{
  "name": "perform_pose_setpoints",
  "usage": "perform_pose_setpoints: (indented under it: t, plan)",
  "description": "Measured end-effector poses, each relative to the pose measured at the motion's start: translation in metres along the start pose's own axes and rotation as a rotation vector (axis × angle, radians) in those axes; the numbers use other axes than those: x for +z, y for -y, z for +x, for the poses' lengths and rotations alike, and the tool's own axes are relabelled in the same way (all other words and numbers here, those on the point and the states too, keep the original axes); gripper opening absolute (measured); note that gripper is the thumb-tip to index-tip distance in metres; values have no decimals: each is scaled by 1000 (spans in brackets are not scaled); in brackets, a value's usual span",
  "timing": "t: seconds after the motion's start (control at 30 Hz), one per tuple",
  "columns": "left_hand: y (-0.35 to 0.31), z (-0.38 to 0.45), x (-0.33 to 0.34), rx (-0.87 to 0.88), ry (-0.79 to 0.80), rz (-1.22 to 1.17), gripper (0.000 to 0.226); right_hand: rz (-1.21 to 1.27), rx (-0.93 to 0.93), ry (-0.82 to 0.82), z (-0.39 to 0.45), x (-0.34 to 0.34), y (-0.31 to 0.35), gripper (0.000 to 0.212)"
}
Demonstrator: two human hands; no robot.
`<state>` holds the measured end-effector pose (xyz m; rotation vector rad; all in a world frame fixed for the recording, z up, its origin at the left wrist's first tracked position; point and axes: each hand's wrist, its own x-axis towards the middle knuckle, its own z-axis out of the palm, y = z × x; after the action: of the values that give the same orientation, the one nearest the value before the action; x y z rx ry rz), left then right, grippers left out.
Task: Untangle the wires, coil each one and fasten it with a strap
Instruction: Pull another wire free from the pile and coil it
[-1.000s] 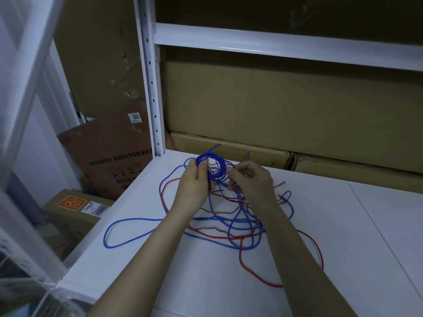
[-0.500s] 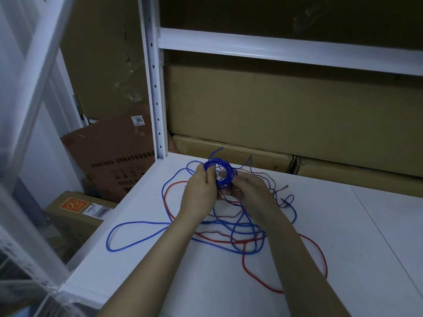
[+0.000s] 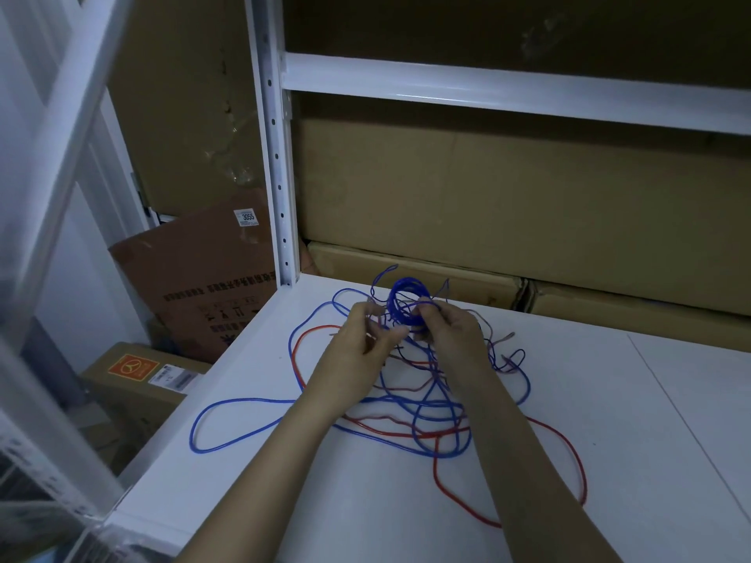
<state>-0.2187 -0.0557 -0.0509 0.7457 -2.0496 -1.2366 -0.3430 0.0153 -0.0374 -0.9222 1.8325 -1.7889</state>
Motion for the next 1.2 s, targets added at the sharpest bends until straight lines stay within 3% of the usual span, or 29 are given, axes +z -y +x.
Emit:
perform_pose_setpoints:
  t: [0.07,0.2,0.27,0.53,0.67,0.77,0.87,1.07,1.2]
  plan:
    - [7,-5,-4,31,-70,140,47,78,86,4,2,-3,-2,24]
    - [11,-6,-6,-50,199,38,66,264,232,29,4,-2,-4,24]
    - [12,-5,-2,-24,222,89,74,318,279,41,5,0,-5,24]
    - [19,1,-4,277,-189,76,31,532,366,142,-2,10,-9,26]
    - [17,5,-8,355,-241,116,8,525,398,138,-4,15,-10,24]
    - [13,4,-6,371,-199,23,7,381,389,116,-5,22,-11,27]
    - [8,5,-5,276,-187,-81,9,152,334,142,-7,31,-14,32]
    - [6,8,-11,20,-162,-354,21,31,245,118,-13,47,-15,31]
    - [11,15,-27,-152,-31,-278,24,-106,84,130,-17,52,-16,31]
